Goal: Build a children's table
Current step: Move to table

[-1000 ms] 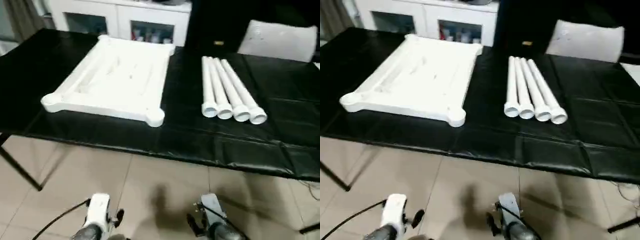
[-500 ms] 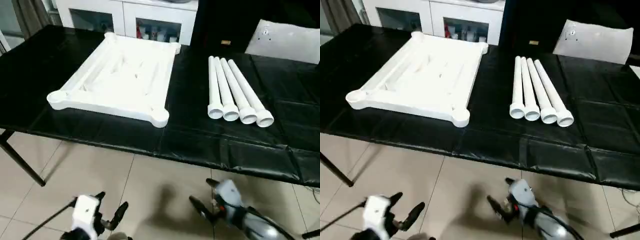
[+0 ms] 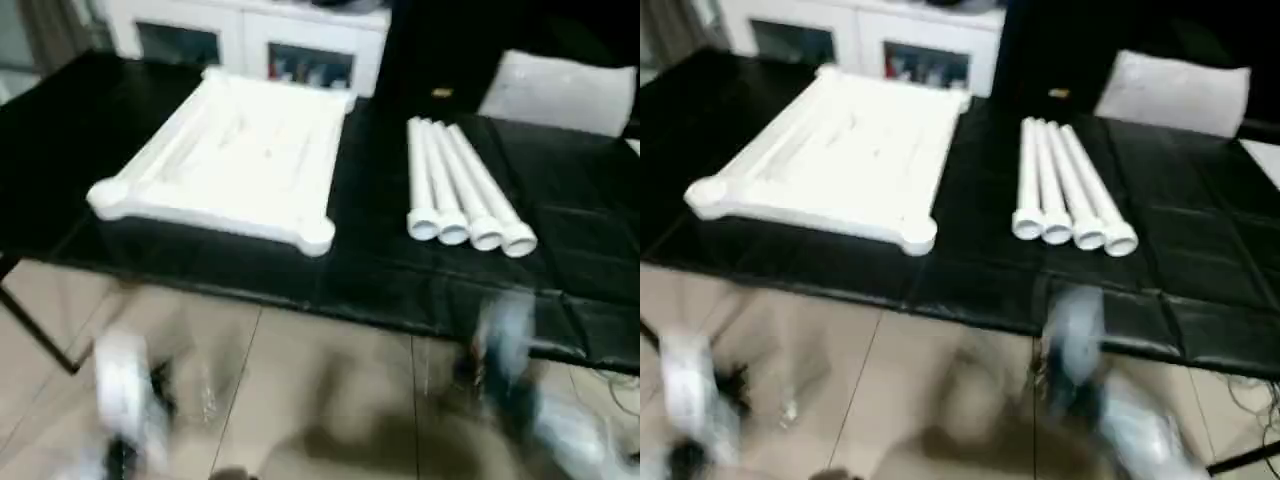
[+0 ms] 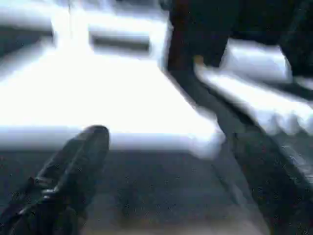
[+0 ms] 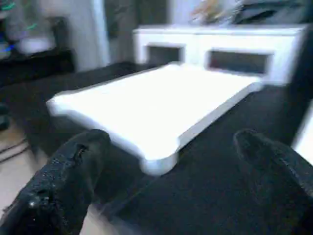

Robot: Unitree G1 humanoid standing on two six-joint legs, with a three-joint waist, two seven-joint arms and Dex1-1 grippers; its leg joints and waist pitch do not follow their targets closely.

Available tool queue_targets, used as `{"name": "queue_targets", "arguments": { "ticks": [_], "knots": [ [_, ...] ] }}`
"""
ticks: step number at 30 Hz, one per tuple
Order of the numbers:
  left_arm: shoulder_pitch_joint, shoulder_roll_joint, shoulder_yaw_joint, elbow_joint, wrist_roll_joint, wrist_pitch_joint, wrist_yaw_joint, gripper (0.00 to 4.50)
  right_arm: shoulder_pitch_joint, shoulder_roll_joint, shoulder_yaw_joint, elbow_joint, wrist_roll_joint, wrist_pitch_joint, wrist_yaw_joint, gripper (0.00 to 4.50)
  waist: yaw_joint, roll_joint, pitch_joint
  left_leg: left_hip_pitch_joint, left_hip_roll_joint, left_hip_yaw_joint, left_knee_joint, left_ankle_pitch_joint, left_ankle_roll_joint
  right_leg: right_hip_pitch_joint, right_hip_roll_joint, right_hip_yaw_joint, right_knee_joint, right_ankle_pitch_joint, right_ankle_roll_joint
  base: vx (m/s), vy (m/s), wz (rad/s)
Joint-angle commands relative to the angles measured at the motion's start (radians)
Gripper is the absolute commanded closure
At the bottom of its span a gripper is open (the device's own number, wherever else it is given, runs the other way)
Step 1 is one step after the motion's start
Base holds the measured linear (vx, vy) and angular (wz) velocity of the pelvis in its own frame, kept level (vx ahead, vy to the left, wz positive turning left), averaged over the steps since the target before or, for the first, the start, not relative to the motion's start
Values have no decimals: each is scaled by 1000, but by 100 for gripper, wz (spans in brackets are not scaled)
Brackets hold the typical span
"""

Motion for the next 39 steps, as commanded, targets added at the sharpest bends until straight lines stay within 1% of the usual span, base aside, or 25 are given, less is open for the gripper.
{"name": "queue_targets", "arguments": {
  "ticks": [1,2,3,4,5,7,8,9,10,11,13,14,15,16,17,18,23,27,28,29,32,35,36,37,39],
  "knots": [
    [-79,-24,-17,68,79,63,95,4,-41,27,-8,21,-50,102,-101,0,-11,11,-49,-5,36,-24,-70,-88,-24,21,-85,72,-72,137,-72,0,0,0],
    [-117,-40,-19,84,87,62,118,4,-65,62,-5,33,-61,97,-136,0,-11,11,-49,-5,36,-24,-70,-88,-24,21,-85,72,-72,137,-72,11,15,-20],
    [-151,-55,-24,96,92,71,136,4,-92,88,-7,53,-71,109,-170,0,-3,-3,-59,6,22,27,-29,-71,-81,6,-57,153,-66,218,-60,11,15,-20],
    [-163,-60,-26,99,93,76,143,4,-102,96,-9,60,-70,113,-182,0,5,-12,-62,-14,11,24,-10,-92,-70,23,-65,185,-71,251,-59,15,51,-50],
    [-191,-71,-39,81,91,97,158,4,-135,114,4,78,-91,131,-213,0,20,-21,-70,-44,0,-1,56,-163,-20,41,-121,266,-91,292,-68,29,101,-70],
    [-205,-72,-51,58,97,113,171,4,-156,125,18,91,-121,138,-248,0,41,-6,-75,-109,-3,-88,137,-170,-11,64,-171,347,-86,453,-115,24,136,-74],
    [-210,-63,-63,45,115,136,181,4,-167,140,20,100,-137,140,-282,0,20,10,-69,-90,-7,-99,43,-50,-85,38,-30,270,-31,562,-121,-16,199,-81],
    [-213,-54,-70,38,128,160,187,4,-178,152,19,110,-144,138,-304,0,8,38,-70,-38,5,-88,-21,25,-147,-4,54,203,6,529,-91,-16,199,-81],
    [-222,-56,-67,36,137,192,199,4,-194,169,13,120,-154,129,-326,0,-26,71,-82,59,78,-89,-17,263,-210,-116,68,109,57,286,-44,-22,186,-69],
    [-222,-56,-67,36,137,192,199,4,-194,169,13,120,-154,129,-326,0,-49,82,-70,43,131,-103,-61,288,-278,-103,35,66,66,105,-33,-22,169,-46],
    [-220,-83,-37,15,114,222,213,4,-209,184,10,127,-155,144,-327,0,-51,103,-74,27,185,-94,-101,321,-256,-106,10,7,100,77,-21,-39,144,-43],
    [-209,-75,-39,4,118,235,210,4,-209,190,7,128,-149,164,-331,0,-46,100,-84,62,201,-82,-79,397,-144,-130,-12,-1,76,74,-19,-50,42,-36],
    [-197,-71,-41,-10,116,240,203,4,-207,194,4,128,-134,177,-324,0,-60,78,-87,48,151,-118,-54,445,37,-95,-40,17,46,84,-17,-50,42,-36],
    [-178,-66,-36,-40,103,267,204,4,-206,193,7,122,-133,195,-325,0,-53,65,-90,37,115,-101,-24,423,92,-83,-62,39,3,132,-37,-63,-32,-17],
    [-173,-69,-32,-51,93,287,211,4,-207,191,7,120,-134,200,-326,0,-46,27,-94,-11,-7,-23,21,258,89,-27,-70,74,-33,371,-88,-74,-85,-6],
    [-172,-69,-31,-53,91,287,212,4,-207,192,7,119,-133,204,-325,0,-38,23,-73,-54,-12,-29,2,121,82,-3,-116,97,-58,378,-83,-74,-85,-6],
    [-139,-101,-10,-84,107,277,248,4,-203,209,17,90,-95,255,-303,0,-38,39,-48,-26,25,-38,-47,-162,-6,-10,-59,70,-92,-123,-33,-79,-79,-1],
    [-133,-123,-11,-111,98,295,260,4,-207,192,40,73,-100,254,-273,0,-57,37,-11,66,20,-47,-47,-556,-52,-57,-47,40,-164,-767,34,-68,-16,-3],
    [-133,-126,-13,-124,98,300,262,4,-211,183,43,69,-106,261,-269,0,-48,20,-9,-3,2,-75,-69,-583,-7,22,-85,-10,-159,-791,30,0,0,0],
    [-133,-127,-13,-127,99,301,265,4,-212,179,46,69,-112,260,-267,0,-52,43,-16,-30,-1,-82,-77,-589,24,61,-94,-25,-153,-802,31,7,51,27],
    [-129,-134,-6,-142,94,320,281,4,-221,169,60,68,-116,275,-243,0,-56,50,-10,-43,-8,-83,-38,-472,62,107,-145,-65,-197,-832,-11,33,52,41],
    [-123,-142,-1,-150,98,323,288,4,-223,163,69,67,-114,278,-228,0,-60,55,-11,-35,-2,-98,-56,-466,77,148,-106,-107,-197,-674,-61,92,57,57],
    [-124,-137,-1,-153,100,323,281,4,-222,176,63,69,-102,281,-234,0,-84,76,-22,76,44,-103,-70,-536,31,70,-61,-78,-167,-575,-79,129,61,62],
    [-124,-137,0,-154,99,324,279,4,-222,176,65,68,-102,279,-234,0,-104,83,-34,145,112,-185,-126,-690,0,31,-16,-56,-40,-309,-96,184,59,32],
    [-129,-133,0,-158,107,326,276,4,-219,165,73,66,-106,272,-220,0,-105,73,-34,175,129,-215,-122,-582,106,-55,-10,-19,60,-74,-16,203,41,9]
  ]
}}
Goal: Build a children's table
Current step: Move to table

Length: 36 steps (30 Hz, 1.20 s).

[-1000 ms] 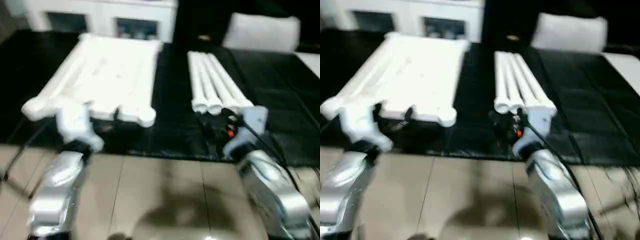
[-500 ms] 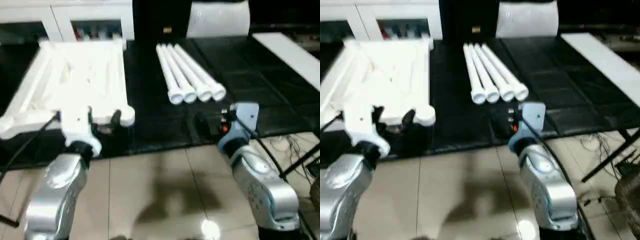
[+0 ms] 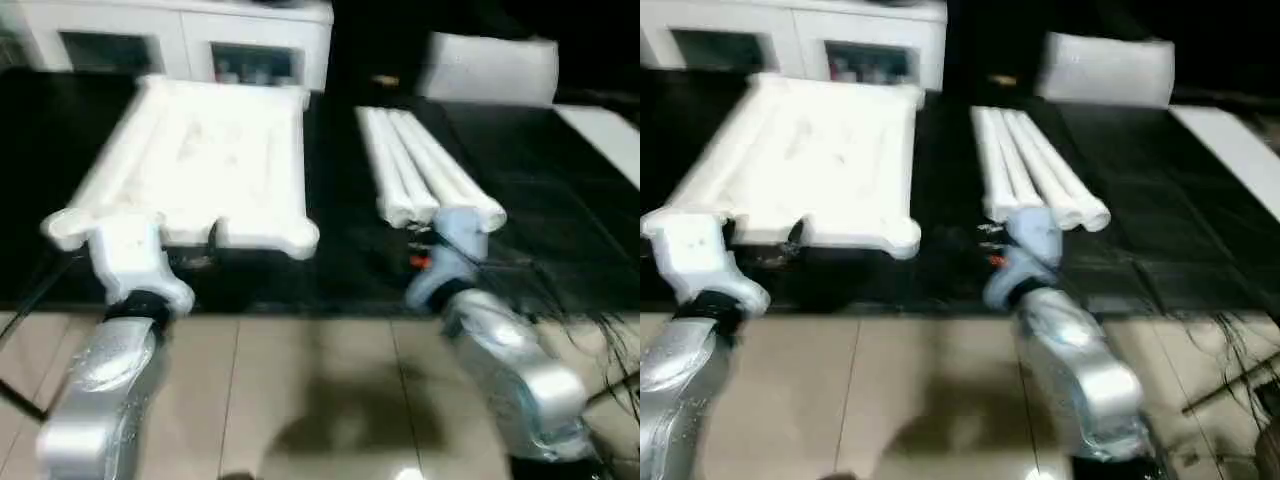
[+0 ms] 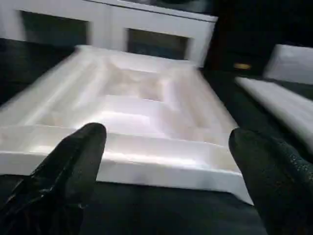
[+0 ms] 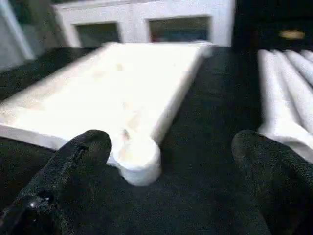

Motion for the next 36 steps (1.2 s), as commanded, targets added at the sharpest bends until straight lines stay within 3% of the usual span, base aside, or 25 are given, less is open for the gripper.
{"name": "queue_targets", "arguments": {
  "ticks": [1,2,3,5,6,7,10,12,13,14,15,17,20,21,22,23,24,25,26,27,28,29,30,33,36],
  "knots": [
    [-21,-7,-22,-19,4,11,-4,4,12,-27,-28,-22,-10,0,2,0,-34,43,-49,122,160,-112,-136,-392,167,-129,-22,24,23,36,40,181,9,12],
    [-21,-7,-22,-19,4,11,-4,4,12,-27,-28,-22,-10,0,2,0,-34,37,-45,102,149,-89,-143,-358,203,-127,-23,24,25,67,36,165,-24,1],
    [-23,-7,-20,-18,-1,11,-7,4,17,-27,-25,-26,-16,-1,1,0,-37,7,-40,67,88,-15,-153,-356,201,-99,-38,29,-56,140,-2,165,-24,1],
    [-25,-7,-20,-19,-5,11,-10,4,19,-27,-26,-28,-18,0,0,0,-23,-43,-60,37,18,28,-107,-372,162,-28,-73,95,-129,41,-6,170,-85,-2],
    [-25,-3,-30,-20,-7,12,-20,4,24,-27,-29,-32,-25,-3,-4,0,23,-59,-50,14,-48,47,40,-265,139,16,-174,223,-238,-431,-74,178,-112,4],
    [-25,-2,-38,-19,-9,10,-28,4,27,-27,-33,-34,-30,-3,-6,0,39,-64,-67,-68,-24,-3,111,-107,119,89,-209,255,-223,-522,-174,207,-110,4],
    [-32,-1,-57,-26,-14,23,-47,4,31,-45,-27,-48,-45,-7,-8,0,50,-34,-56,-121,-4,-24,110,64,54,82,-158,192,-205,-230,-309,212,-40,-5],
    [-36,-1,-59,-26,-9,24,-45,4,33,-48,-26,-52,-45,-4,-7,0,53,10,-56,-98,30,-9,-10,154,71,68,-88,100,-207,-235,-277,206,16,4],
    [-37,-5,-58,-23,-17,23,-49,4,37,-52,-23,-59,-46,1,-4,0,30,42,-44,-48,65,-27,-88,30,69,40,-5,39,-177,-245,-176,227,100,-1],
    [-37,-3,-59,-22,-15,23,-51,4,38,-53,-22,-62,-46,3,-4,0,1,60,-54,-7,104,-85,-109,-75,103,9,27,20,-102,-198,-121,259,100,4],
    [-36,2,-62,-21,-10,21,-53,4,42,-53,-21,-66,-48,6,-3,0,-32,54,-95,120,170,-177,-93,-100,281,-107,8,34,28,-89,10,259,100,4],
    [-34,2,-63,-22,-9,20,-53,4,45,-52,-20,-69,-49,7,-2,0,-30,45,-90,107,153,-153,-70,141,410,-160,-11,40,63,-12,100,218,35,4],
    [-26,7,-55,-25,-11,28,-57,4,55,-51,-13,-74,-60,4,-1,0,-34,7,-75,54,120,-61,-96,155,413,-162,-26,57,24,151,78,171,-9,-1],
    [-23,10,-53,-27,-12,35,-60,4,58,-50,-11,-76,-62,4,-1,0,-9,-65,-72,-30,-23,30,-41,-149,250,-44,-66,146,-139,67,24,152,-54,-2],
    [-22,10,-49,-26,-15,38,-62,4,59,-50,-9,-77,-63,3,-1,0,18,-64,-61,-39,-43,24,36,-175,208,-24,-153,204,-211,-221,10,122,-76,1],
    [-21,10,-47,-26,-18,38,-63,4,61,-50,-7,-78,-65,1,-1,0,30,-59,-77,-83,-26,-23,95,-48,122,36,-199,231,-190,-316,-46,127,-71,-7],
    [-21,26,-52,-24,-18,38,-81,4,61,-50,-7,-79,-65,0,-1,0,33,-53,-77,-103,-15,-40,70,95,52,34,-173,208,-151,-50,-81,127,-71,-7],
    [-23,45,-56,-19,-26,37,-110,4,60,-53,-6,-77,-70,-6,1,0,33,-51,-79,-102,-10,-41,44,175,27,29,-151,187,-131,147,-98,124,-47,-16],
    [-23,59,-59,-16,-32,36,-130,4,60,-56,-5,-76,-74,-10,2,0,32,-25,-74,-84,6,-35,-37,340,-9,-6,-79,123,-94,451,-101,105,-15,-10],
    [-24,66,-61,-14,-36,35,-142,4,59,-58,-7,-74,-72,-12,6,0,35,0,-82,-71,22,-33,-50,387,-15,-19,-61,104,-89,516,-97,105,-15,-10],
    [-27,86,-64,-9,-26,35,-152,4,59,-60,-6,-74,-71,-11,10,0,22,1,-77,-78,31,-34,-38,439,-26,-25,-38,101,-75,568,-97,95,13,-1],
    [-36,148,-81,5,-29,37,-226,4,55,-71,-5,-76,-61,-10,33,0,22,16,-96,-35,49,-45,-21,502,-63,-37,-39,102,-72,594,-125,98,33,5],
    [-40,179,-86,12,-30,42,-262,4,52,-76,-5,-78,-53,-4,47,0,25,17,-94,-37,45,-43,-24,495,-74,-35,-39,102,-75,580,-131,98,33,5],
    [-42,273,-97,41,-43,44,-379,4,41,-114,14,-81,-36,3,117,0,22,19,-67,-47,55,-38,-65,37,-140,-22,-67,110,-110,235,-143,17,12,0],
    [-38,351,-113,75,-43,19,-470,4,34,-151,34,-85,-40,8,158,0,18,16,-45,-42,61,-35,-86,-208,-113,-40,-75,117,-138,-65,-132,-82,3,-2]
  ]
}}
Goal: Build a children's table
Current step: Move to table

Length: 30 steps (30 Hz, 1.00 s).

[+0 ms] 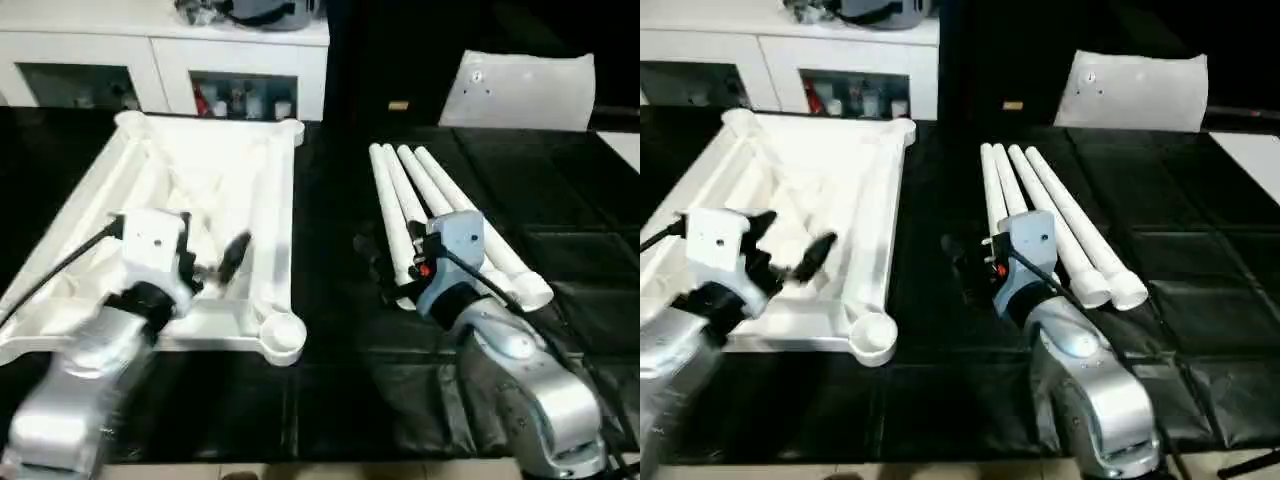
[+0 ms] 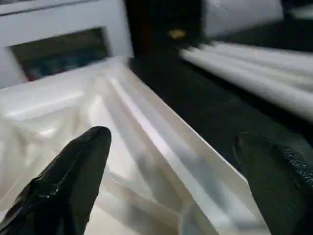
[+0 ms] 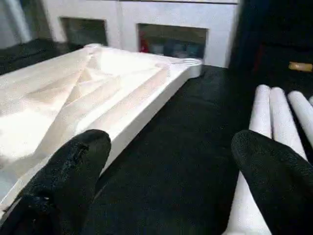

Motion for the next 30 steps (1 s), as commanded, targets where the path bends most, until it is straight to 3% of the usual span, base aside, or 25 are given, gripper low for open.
{"name": "queue_targets", "arguments": {
  "ticks": [1,2,3,4,5,7,8,9,10,12,15,19,20,23,24,25,30],
  "knots": [
    [-4,15,-17,16,-5,-14,-54,4,-11,-10,9,-18,8,16,26,0,-6,14,-18,9,79,-17,-114,-314,-62,32,-106,61,-88,-359,-131,-71,-15,-1],
    [-4,74,-26,53,0,-43,-132,4,-13,-40,20,-18,22,16,75,0,-4,17,-21,11,80,-20,-113,-328,-55,33,-113,64,-95,-413,-125,-55,-26,0],
    [-5,83,-26,60,1,-48,-143,4,-13,-48,22,-18,25,17,87,0,0,15,-25,11,81,-15,-111,-302,-29,26,-115,70,-101,-461,-109,-55,-26,0],
    [-9,119,-35,90,8,-89,-199,20,-13,-69,31,-17,32,15,124,0,1,8,-25,7,83,-13,-112,-282,-18,27,-115,69,-105,-460,-106,0,0,0],
    [-16,150,-41,123,3,-119,-261,31,-12,-96,44,-17,25,13,153,0,6,12,-25,9,84,-9,-113,-258,-10,22,-113,69,-104,-446,-105,0,0,0],
    [-28,200,-52,173,-1,-169,-360,51,-11,-129,57,-16,30,12,199,0,6,14,-28,8,89,-3,-114,-232,-6,23,-110,67,-99,-401,-114,0,0,0],
    [-32,215,-57,189,-5,-184,-395,51,-10,-140,60,-17,36,10,215,0,6,9,-30,6,90,0,-115,-220,-5,24,-109,66,-96,-378,-120,0,0,0],
    [-44,239,-67,217,-12,-184,-444,65,-10,-156,65,-20,41,11,237,0,9,13,-32,9,92,5,-117,-206,-3,22,-108,65,-90,-336,-132,0,0,0],
    [-50,248,-71,229,-14,-184,-464,77,-11,-162,67,-22,44,13,246,0,8,9,-34,10,92,8,-116,-198,-3,21,-106,65,-87,-311,-139,0,0,0],
    [-80,280,-91,282,-21,-188,-539,83,-8,-183,78,-31,56,16,281,0,13,14,-38,7,95,12,-116,-147,-3,25,-105,62,-75,-201,-170,0,0,0],
    [-117,315,-129,357,-1,-223,-616,127,0,-204,97,-47,64,20,313,0,17,14,-43,4,95,15,-113,-88,6,32,-106,60,-67,-103,-182,0,0,0],
    [-154,330,-166,438,33,-281,-689,140,12,-216,114,-54,58,20,333,0,19,16,-48,3,95,19,-107,-38,10,36,-108,60,-58,-1,-201,0,0,0],
    [-164,331,-175,459,39,-290,-710,150,16,-221,121,-58,53,21,337,0,22,21,-46,5,95,19,-108,-49,8,35,-108,59,-59,-9,-203,0,0,0],
    [-181,337,-203,485,51,-296,-751,174,24,-229,128,-64,48,27,338,0,23,18,-42,8,98,21,-113,-102,-5,33,-110,61,-65,-79,-209,0,0,0],
    [-185,339,-212,492,54,-300,-761,182,25,-232,129,-66,49,29,337,0,24,24,-42,10,100,19,-114,-115,-11,32,-110,61,-64,-97,-208,0,0,0],
    [-188,340,-223,499,59,-304,-770,194,27,-234,130,-68,49,30,336,0,22,17,-40,11,101,21,-116,-141,-15,31,-110,62,-69,-132,-205,0,0,0],
    [-216,316,-252,585,121,-381,-764,226,36,-237,139,-74,37,34,334,0,25,17,-41,10,102,22,-115,-137,-16,30,-112,64,-71,-153,-195,0,0,0]
  ]
}}
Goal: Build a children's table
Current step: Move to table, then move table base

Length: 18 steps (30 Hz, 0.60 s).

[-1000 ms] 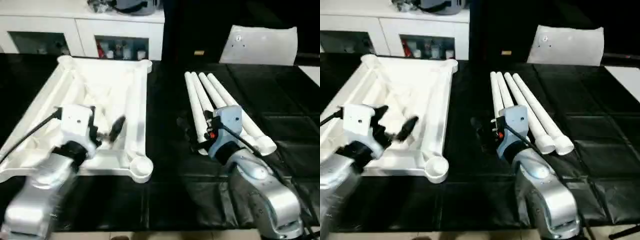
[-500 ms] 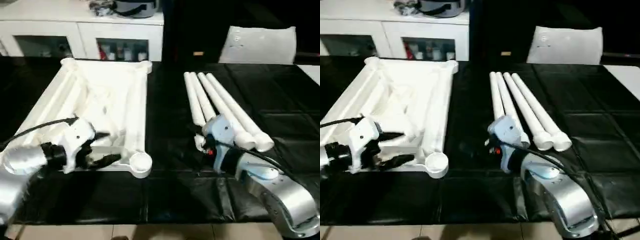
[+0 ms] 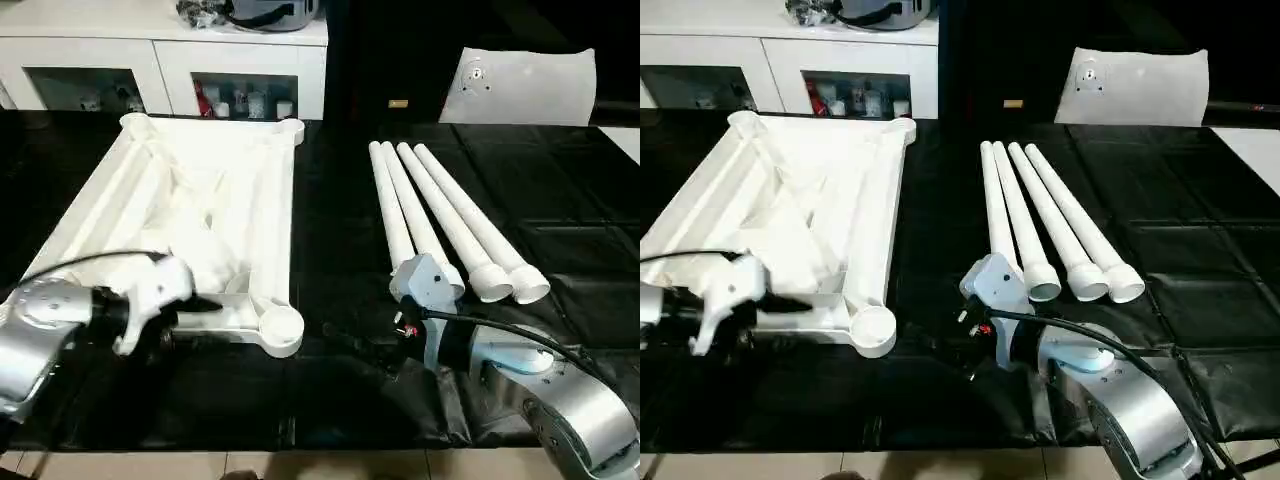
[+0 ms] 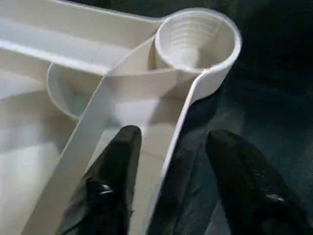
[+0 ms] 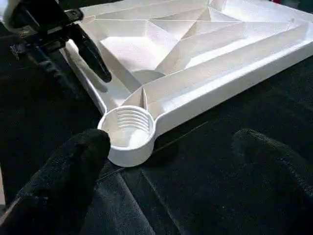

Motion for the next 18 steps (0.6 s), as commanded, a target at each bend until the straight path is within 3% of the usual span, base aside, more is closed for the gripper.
{"name": "queue_targets", "arguments": {
  "ticks": [1,3,4,6,10,18],
  "knots": [
    [-17,-11,-8,30,32,-28,6,239,7,-5,5,-30,-13,12,0,0,1,16,-46,2,75,-18,-95,-152,-16,41,-110,66,-75,-155,-183,0,0,0],
    [-19,-10,-13,38,39,-31,3,251,8,-6,7,-31,-14,12,-1,0,0,11,-47,2,77,-18,-94,-142,-15,43,-111,66,-74,-141,-185,0,0,0],
    [-20,-11,-12,41,39,-33,5,253,8,-5,9,-31,-14,13,-3,0,2,15,-47,2,76,-18,-94,-139,-15,42,-111,66,-72,-136,-188,0,0,0],
    [-26,-16,-10,52,36,-35,6,283,3,-3,13,-31,-13,17,-7,0,2,14,-47,2,77,-18,-94,-139,-15,42,-111,66,-71,-127,-194,0,0,0],
    [-37,-25,-13,78,43,-48,1,293,0,-1,14,-30,-15,19,-8,0,3,14,-47,2,77,-17,-94,-139,-15,42,-110,65,-72,-131,-195,0,0,0],
    [-53,-39,-17,102,49,-45,-6,376,-5,0,20,-26,-23,20,-8,0,3,17,-47,4,79,-16,-95,-159,-22,40,-113,67,-74,-153,-192,0,0,0]
  ]
}}
